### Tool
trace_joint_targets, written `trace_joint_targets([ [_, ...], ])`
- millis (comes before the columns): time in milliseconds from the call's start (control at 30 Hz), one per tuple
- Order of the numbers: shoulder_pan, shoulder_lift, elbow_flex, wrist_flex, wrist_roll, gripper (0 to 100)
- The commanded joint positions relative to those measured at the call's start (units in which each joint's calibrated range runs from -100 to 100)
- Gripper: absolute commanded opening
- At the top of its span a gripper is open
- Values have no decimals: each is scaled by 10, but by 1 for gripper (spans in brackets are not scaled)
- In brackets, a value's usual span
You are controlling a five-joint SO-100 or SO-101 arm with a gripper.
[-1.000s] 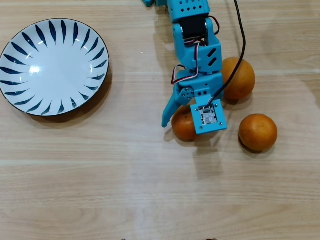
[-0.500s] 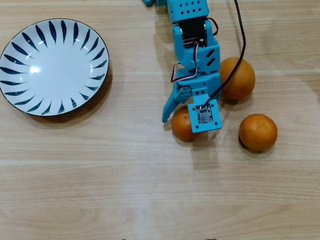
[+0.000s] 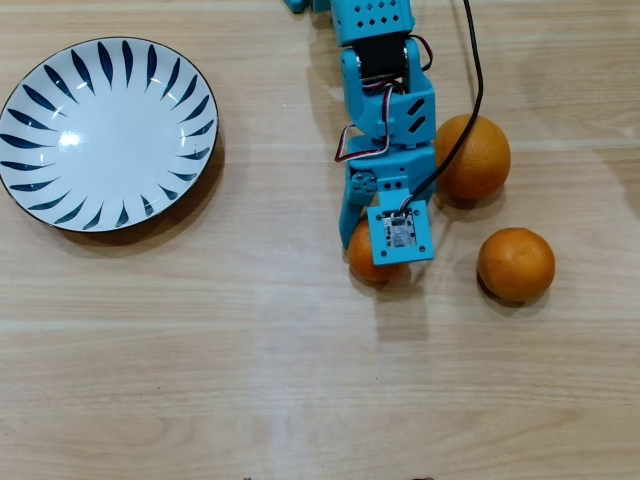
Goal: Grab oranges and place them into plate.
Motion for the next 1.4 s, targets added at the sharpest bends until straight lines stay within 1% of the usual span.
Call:
trace_joint_targets([
  [0,-1,-84,2,2,12,21],
  [67,3,-116,0,21,24,21],
  [200,25,-187,-5,114,32,21],
  [333,66,-266,-5,193,69,21],
  [500,149,-341,-5,278,121,21],
  [667,257,-367,-5,347,164,21],
  [833,386,-367,-4,357,208,21],
  [1033,524,-367,0,352,237,21],
  [1167,566,-366,1,352,244,21],
  [1367,565,-340,-3,357,244,21],
])
